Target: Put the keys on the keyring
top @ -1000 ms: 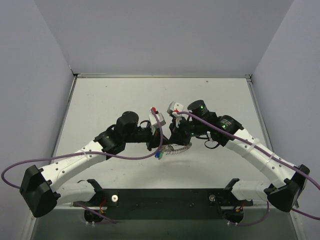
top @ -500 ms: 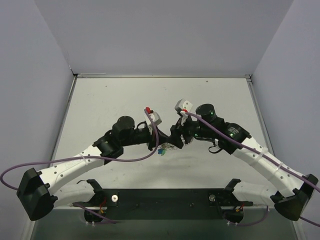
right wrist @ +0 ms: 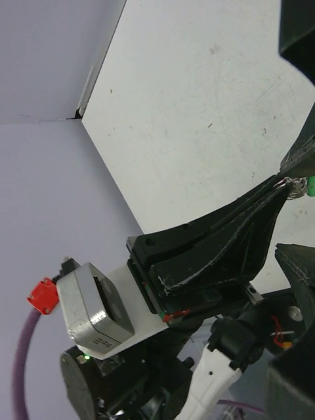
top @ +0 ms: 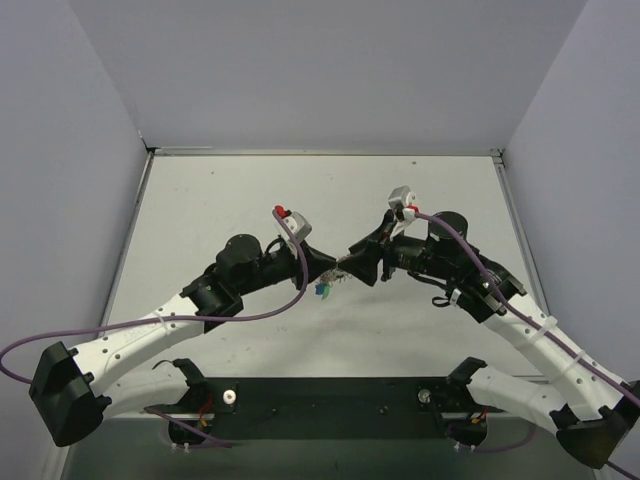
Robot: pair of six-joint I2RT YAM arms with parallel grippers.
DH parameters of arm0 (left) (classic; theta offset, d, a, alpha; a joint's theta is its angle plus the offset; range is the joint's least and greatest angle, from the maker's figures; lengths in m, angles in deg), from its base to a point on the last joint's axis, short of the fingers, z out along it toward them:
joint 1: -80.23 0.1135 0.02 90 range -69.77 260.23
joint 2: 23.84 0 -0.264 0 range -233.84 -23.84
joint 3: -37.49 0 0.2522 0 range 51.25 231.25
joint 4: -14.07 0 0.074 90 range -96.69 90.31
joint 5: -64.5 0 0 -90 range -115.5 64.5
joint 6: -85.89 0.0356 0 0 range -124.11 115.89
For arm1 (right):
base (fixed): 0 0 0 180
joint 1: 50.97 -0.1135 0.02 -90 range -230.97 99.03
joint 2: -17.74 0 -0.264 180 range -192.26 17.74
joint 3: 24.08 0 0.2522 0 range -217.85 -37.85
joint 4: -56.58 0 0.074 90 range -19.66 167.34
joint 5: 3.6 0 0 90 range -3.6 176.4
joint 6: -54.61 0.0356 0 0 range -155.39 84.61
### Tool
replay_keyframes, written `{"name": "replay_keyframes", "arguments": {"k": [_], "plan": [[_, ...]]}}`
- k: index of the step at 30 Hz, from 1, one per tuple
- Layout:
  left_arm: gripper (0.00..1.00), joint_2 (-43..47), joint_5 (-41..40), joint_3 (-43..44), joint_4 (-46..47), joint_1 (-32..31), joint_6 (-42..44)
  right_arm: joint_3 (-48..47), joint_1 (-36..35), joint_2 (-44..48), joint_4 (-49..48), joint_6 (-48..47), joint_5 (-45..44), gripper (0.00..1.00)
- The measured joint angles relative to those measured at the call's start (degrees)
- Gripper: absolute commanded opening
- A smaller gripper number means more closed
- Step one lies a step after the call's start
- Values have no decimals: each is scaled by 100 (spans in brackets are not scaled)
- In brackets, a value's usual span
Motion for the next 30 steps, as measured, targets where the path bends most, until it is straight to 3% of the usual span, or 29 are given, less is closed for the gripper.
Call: {"name": "replay_keyframes", "arguments": {"k": [6,14,30], "plan": [[0,0,-120,0,-9,0,-68,166,638,-15,-452,638,802,38],[0,-98,-133,39,-160,2,-101,184,686,-245,-750,944,1541,29],[0,-103,-48,44,-223,52,-136,358,691,-439,-562,894,1580,30]]}}
